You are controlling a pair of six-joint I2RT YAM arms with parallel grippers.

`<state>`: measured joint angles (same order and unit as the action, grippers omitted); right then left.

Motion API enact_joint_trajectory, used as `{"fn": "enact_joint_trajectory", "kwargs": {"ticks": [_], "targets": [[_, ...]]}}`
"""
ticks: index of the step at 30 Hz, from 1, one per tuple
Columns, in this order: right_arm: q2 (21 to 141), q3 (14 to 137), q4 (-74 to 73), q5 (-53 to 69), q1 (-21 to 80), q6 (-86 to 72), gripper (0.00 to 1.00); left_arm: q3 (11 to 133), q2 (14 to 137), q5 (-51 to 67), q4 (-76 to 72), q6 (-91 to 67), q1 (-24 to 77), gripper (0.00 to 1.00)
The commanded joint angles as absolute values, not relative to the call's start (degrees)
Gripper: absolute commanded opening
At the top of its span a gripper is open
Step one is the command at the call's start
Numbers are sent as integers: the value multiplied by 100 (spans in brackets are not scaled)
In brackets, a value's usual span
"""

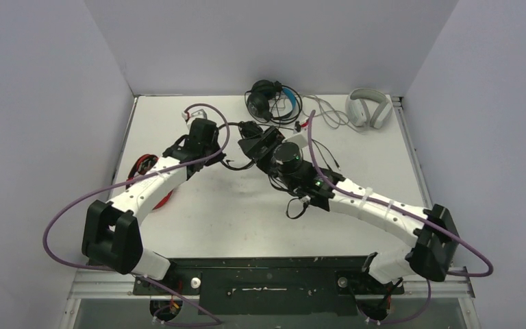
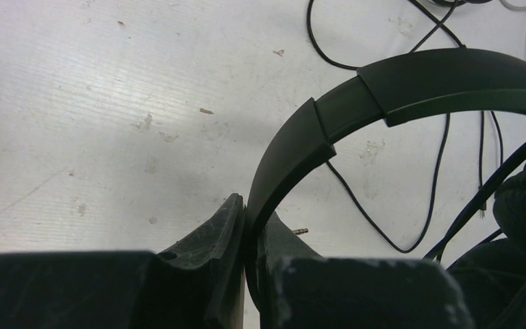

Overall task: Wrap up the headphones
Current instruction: Wrap the headphones around the headphones, then place the headphones at the center of the board.

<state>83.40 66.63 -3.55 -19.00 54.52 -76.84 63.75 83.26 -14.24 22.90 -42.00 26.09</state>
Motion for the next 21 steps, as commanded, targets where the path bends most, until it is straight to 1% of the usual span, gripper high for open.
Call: {"fn": "enact_joint_trajectory", "kwargs": {"ticks": [1,2,3,6,7,12,15,21], "targets": [[7497,6396,540,-1716,5444,-6102,64,6811,8377,-997,2361,-3994,2314,0],[7367,6337,454,-1811,5439,-5814,55,6827,8395,-940,2407,-3980,2221,0],[7250,6242,345,-1913,5426,-5595,44,6837,8408,-887,2427,-3955,2133,0],[6946,6002,160,-2042,5305,-4525,5,6859,8485,-793,2508,-3882,1803,0],[6849,5918,76,-2117,5257,-4300,0,6865,8516,-769,2515,-3836,1672,0],[6562,5611,-587,-2683,5032,-4005,0,6877,8858,-706,2549,-3633,928,0],[6341,5400,-586,-2721,4954,-3941,0,6872,9093,-627,2532,-3537,470,0],[6228,5192,-593,-2564,4858,-3718,0,7219,9838,-337,2557,-3197,-46,0]]}}
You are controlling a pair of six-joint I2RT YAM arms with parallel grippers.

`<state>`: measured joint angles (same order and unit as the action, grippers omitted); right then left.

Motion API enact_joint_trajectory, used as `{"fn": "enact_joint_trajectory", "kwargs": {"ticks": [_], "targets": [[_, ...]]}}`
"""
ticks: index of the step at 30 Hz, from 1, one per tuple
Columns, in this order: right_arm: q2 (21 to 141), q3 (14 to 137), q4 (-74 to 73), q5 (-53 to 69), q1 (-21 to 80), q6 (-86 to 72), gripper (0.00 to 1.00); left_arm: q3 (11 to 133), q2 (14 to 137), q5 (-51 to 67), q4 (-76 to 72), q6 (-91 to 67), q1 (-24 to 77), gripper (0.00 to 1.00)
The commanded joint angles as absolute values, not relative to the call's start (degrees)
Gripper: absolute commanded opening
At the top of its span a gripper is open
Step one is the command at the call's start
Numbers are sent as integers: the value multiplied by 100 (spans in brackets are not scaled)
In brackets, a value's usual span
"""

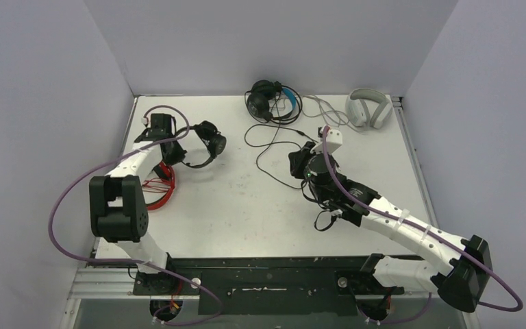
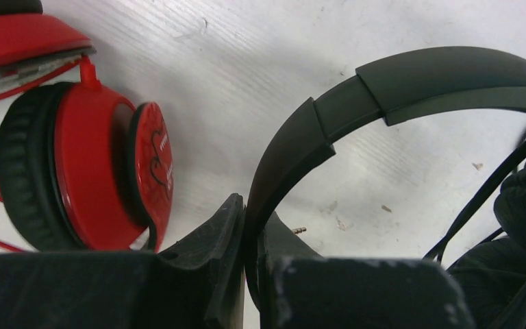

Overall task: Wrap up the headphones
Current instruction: Place the headphones at the center of the board.

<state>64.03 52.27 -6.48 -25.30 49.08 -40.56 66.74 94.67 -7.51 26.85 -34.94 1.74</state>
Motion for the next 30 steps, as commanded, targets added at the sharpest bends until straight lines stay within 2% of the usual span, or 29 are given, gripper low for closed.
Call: {"fn": "enact_joint_trajectory", "kwargs": {"ticks": [1,11,13,14,15,17,18,19,22,24,30], "targets": [[6239,5169,-604,-2521,4857,-3691,0,7357,10063,-225,2581,-3116,-207,0],[5866,4595,-425,-2604,4830,-3687,0,8758,11679,-215,3314,-2788,-860,0],[5855,4562,-497,-2684,4814,-3691,2,9116,11944,-260,3620,-2753,-960,5],[5866,4550,-523,-2708,4804,-3687,3,9232,12013,-266,3691,-2747,-999,10],[5877,4545,-542,-2723,4783,-3649,4,9300,12035,-265,3720,-2731,-1024,22],[5911,4536,-599,-2711,4729,-3595,6,9333,11953,-254,3694,-2683,-1035,56],[5919,4523,-612,-2689,4691,-3567,6,9327,11876,-235,3673,-2667,-1029,58],[5928,4507,-623,-2667,4650,-3552,6,9301,11775,-235,3648,-2659,-1022,66],[5993,4491,-653,-2457,4444,-3459,7,9226,11434,-385,3698,-2626,-897,72],[6118,4525,-686,-2249,4214,-3408,8,9131,11136,-639,3761,-2566,-636,95],[6960,5107,-726,-1178,2727,-3384,12,8806,10283,-1316,3805,-2574,489,97]]}}
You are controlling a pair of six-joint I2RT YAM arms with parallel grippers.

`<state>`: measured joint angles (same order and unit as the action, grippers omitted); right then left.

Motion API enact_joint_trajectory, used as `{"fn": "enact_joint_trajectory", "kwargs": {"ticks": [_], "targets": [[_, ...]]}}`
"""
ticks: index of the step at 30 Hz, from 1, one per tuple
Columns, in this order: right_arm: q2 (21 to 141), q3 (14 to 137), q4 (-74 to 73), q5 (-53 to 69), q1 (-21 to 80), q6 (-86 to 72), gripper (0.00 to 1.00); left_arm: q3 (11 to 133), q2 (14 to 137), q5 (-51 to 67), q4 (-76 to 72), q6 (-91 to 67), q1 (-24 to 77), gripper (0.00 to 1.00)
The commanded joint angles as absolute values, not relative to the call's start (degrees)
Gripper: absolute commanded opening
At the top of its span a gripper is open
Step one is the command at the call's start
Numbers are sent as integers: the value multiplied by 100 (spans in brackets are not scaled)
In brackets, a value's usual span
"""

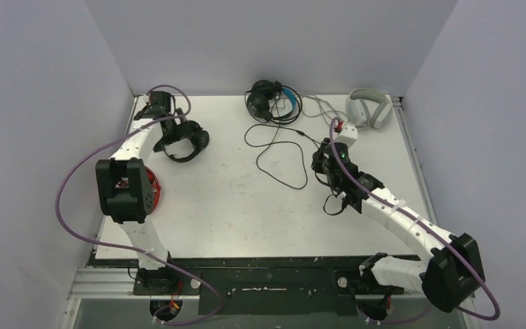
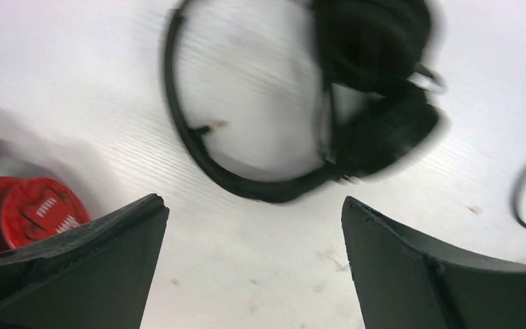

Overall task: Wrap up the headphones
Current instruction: Place the headphones at the center of the board, then pick up the headphones from the corner of the board.

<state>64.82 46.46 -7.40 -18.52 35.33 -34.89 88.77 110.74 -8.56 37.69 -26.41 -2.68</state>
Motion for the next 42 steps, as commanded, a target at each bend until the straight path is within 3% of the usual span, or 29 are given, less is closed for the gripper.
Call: {"fn": "enact_joint_trajectory", "kwargs": {"ticks": [1,8,15,21,34,42], "targets": [[7150,5271,-735,-1144,2514,-3372,13,8754,10190,-1415,3806,-2598,672,97],[8626,6166,-447,-1212,1516,-2788,41,7984,9541,-2094,3491,-2974,1635,97],[9807,6785,-166,-1286,860,-2254,99,6338,8793,-1302,2088,-3139,1758,97],[11038,8026,-485,-867,211,-1291,100,5822,8531,-905,1734,-3124,1998,97],[13623,11768,-1336,-831,-106,422,100,5178,7775,-420,1138,-2789,2600,97],[14362,12579,-1560,-185,-317,158,99,5739,7804,-369,1803,-2360,2593,97]]}}
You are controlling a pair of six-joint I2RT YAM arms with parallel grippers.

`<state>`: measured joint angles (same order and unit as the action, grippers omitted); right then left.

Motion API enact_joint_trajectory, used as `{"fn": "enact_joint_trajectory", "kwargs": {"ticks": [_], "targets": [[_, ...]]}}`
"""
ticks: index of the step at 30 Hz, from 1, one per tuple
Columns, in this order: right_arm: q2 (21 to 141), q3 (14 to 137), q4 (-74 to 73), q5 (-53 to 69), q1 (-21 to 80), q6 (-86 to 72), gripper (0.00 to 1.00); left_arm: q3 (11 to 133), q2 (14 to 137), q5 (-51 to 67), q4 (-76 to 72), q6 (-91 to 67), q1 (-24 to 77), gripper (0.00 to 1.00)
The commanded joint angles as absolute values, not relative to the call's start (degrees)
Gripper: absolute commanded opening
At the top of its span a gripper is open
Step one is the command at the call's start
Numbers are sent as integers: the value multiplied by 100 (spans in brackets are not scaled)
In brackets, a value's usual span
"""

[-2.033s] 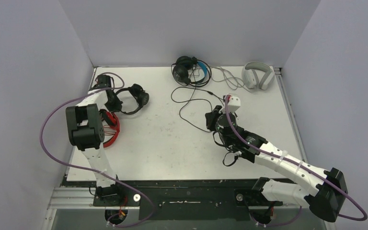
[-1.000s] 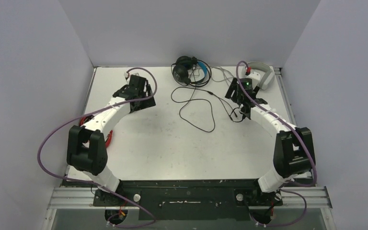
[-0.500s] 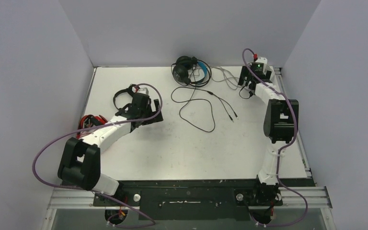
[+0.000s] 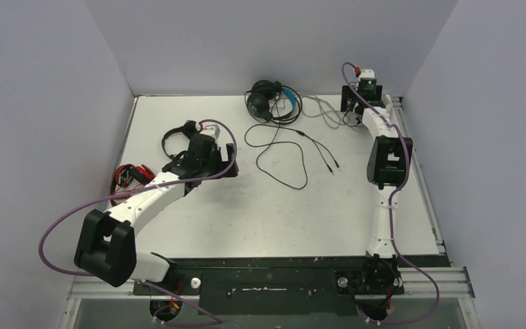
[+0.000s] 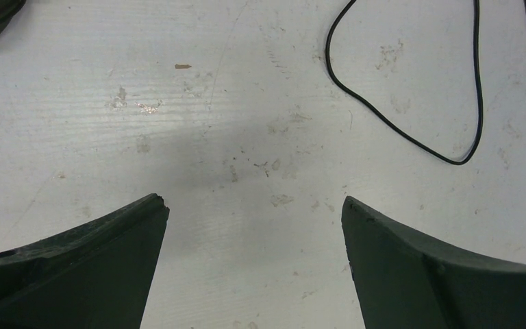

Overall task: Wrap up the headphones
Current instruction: Pick up the headphones from the corner of the board.

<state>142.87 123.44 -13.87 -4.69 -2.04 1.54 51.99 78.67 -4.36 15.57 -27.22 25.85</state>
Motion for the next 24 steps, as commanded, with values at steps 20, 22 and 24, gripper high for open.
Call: {"fn": "enact_joint_trajectory", "kwargs": {"ticks": [20,22,24], "targets": [[8581,6722,-431,-1383,1343,9,45,5819,7512,974,1337,-1717,2309,90],[7855,6211,-357,-1274,1807,40,44,5687,7424,1217,1163,-1667,2364,90],[7238,5970,-440,-927,2317,208,42,5575,7323,1485,992,-1661,2389,89]]}}
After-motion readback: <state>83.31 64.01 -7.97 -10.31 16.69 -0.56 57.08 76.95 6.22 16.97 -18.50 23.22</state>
